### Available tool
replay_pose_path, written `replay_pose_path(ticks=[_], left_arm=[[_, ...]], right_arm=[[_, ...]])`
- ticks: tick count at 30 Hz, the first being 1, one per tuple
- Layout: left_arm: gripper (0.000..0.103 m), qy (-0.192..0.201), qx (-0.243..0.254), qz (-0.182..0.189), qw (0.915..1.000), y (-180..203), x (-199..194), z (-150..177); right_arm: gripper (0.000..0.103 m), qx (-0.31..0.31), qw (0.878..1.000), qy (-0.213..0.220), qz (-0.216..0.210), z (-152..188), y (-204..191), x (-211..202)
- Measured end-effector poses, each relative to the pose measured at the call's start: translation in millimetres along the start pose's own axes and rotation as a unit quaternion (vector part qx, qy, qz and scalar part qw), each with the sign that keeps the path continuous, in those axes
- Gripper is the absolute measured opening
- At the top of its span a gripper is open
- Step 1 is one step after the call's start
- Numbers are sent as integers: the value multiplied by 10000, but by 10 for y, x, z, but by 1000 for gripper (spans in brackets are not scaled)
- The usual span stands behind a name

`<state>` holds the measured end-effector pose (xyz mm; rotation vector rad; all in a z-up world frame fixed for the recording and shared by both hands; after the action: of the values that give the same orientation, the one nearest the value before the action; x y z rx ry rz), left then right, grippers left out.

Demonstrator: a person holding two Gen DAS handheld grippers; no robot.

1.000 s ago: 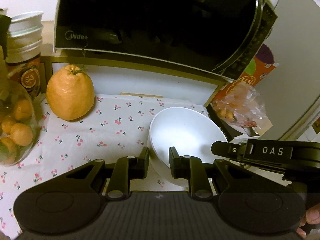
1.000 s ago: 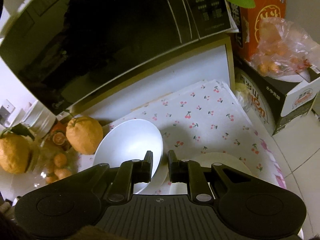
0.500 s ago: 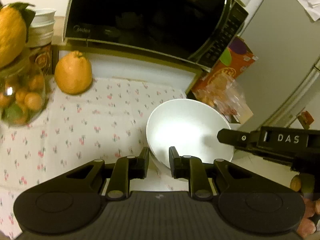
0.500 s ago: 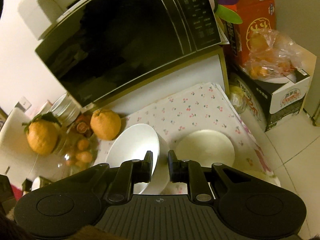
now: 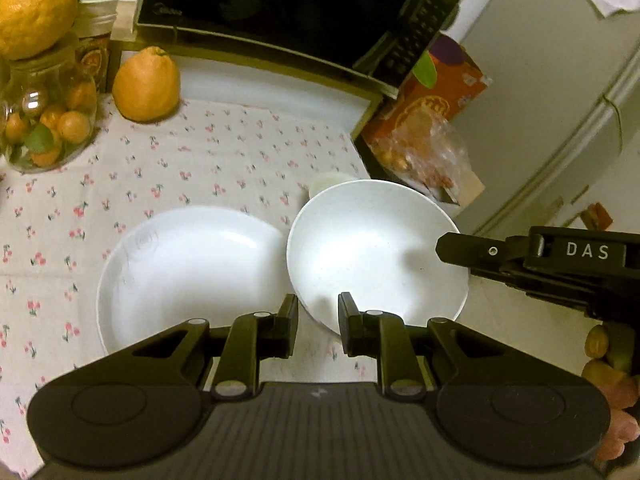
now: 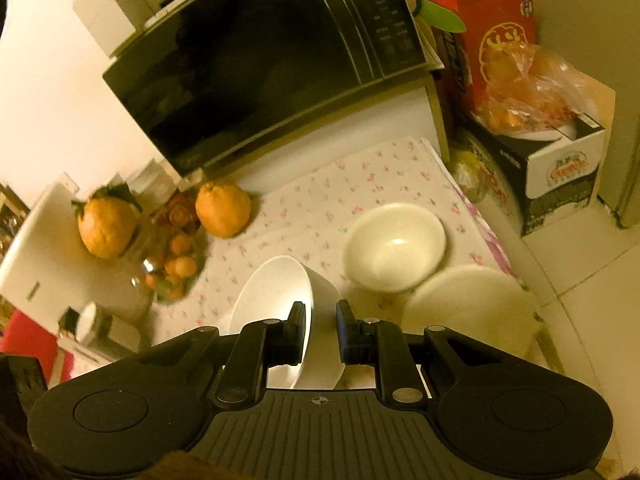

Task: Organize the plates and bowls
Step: 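Lift the white bowl with both grippers and carry it beside the plate stack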

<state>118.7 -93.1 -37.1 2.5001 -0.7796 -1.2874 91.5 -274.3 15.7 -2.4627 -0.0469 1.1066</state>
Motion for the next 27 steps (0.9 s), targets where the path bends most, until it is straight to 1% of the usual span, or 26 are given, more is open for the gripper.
replay_pose_path(ticks=[2, 5, 9, 11, 15, 17, 20, 27], left_arm=[[19, -81, 111, -10, 9999, 41, 11, 69], [19, -174, 162, 45, 9997, 87, 23, 141], [19, -227, 159, 221, 9994, 140, 8, 230], [19, -251, 244, 287, 9990, 183, -10, 286], [19, -385, 520, 266, 9976, 273, 30, 399], [19, -527, 582, 254, 9966, 291, 66, 459], [19, -705, 612, 252, 9953, 298, 120, 530], [19, -927, 712, 226, 9929, 303, 177, 613]], right_arm=[[17, 20, 10000, -23, 2, 87, 48, -36], [17, 182, 9998, -44, -104, 193, 192, -98], [17, 234, 9993, -276, -94, 256, 359, -122], [17, 298, 9988, -395, -58, 301, 433, -117], [17, 285, 9975, -641, 76, 413, 532, -70], [17, 208, 9970, -734, 159, 456, 553, -40], [19, 151, 9955, -911, 205, 497, 598, 1], [19, 202, 9929, -1156, 211, 551, 704, 73]])
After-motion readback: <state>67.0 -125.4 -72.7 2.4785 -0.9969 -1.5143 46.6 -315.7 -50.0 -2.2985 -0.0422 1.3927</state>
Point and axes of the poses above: each gripper's, at about its wrist camera, not at the fingertips, and x roughly the way its jaws point, y to its right, z to its underside, the point moved 4 cm from there along x, roughly the way its jaws point, and after that the axes turned 1 degree about z, right-handed, at the moved point
